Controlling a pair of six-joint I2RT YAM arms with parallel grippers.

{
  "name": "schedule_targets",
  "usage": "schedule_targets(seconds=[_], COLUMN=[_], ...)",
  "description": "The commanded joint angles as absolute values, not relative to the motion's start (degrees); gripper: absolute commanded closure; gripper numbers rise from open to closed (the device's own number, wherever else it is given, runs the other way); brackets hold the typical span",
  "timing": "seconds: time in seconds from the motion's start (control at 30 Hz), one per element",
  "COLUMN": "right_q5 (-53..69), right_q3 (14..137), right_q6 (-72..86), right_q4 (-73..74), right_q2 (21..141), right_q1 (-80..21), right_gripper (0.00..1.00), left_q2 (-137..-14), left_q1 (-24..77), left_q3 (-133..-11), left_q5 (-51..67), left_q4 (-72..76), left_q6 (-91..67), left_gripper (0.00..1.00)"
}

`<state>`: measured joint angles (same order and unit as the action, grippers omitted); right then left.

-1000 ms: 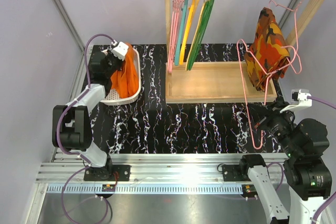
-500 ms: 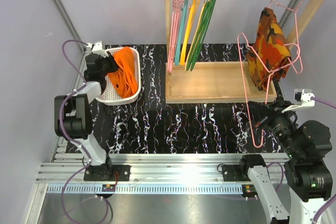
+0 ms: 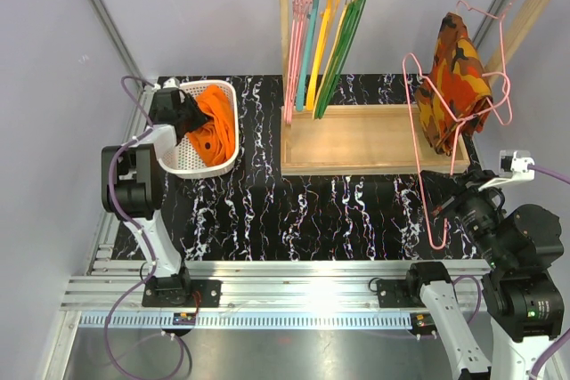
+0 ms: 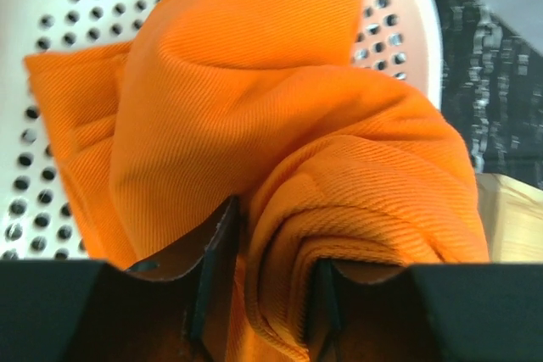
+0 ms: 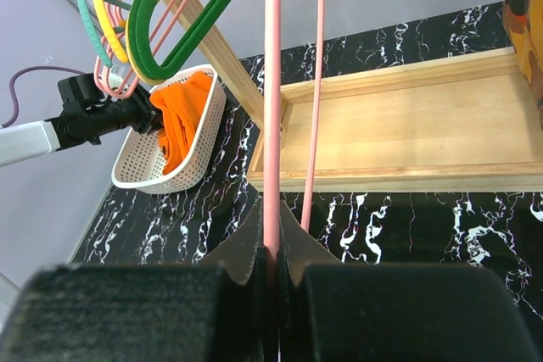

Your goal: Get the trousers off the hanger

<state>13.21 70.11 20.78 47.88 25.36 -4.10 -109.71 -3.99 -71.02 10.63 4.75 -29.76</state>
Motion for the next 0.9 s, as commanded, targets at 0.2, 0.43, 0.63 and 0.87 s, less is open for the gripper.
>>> schedule_targets(seconds=[0.2, 0.43, 0.63, 0.87], right_q5=[12.8, 10.8, 13.5, 9.9], right_q3=[75.0, 81.5, 85.6, 90.1], right_q6=[15.1, 11.7, 12.7, 11.1], right_q4=[45.1, 43.1, 42.0, 38.9], right_q2=[33.9, 44.6, 51.8, 57.2], right_q1=[-4.4, -4.5, -4.5, -4.5], right_gripper=[1.0, 1.0, 1.0, 1.0], left_q2=[-111.5, -102.0, -94.1, -86.0], left_q1=[-3.2, -3.3, -3.6, -3.8], left_q3=[-72.3, -69.6, -71.0, -69.6], left_q5=[-2.3, -0.6, 3.4, 10.7], left_q4=[-16.9, -14.4, -15.3, -13.6], left_q6=[-31.0, -32.3, -32.2, -31.9], left_gripper=[0.54, 0.28, 0.2, 0.23])
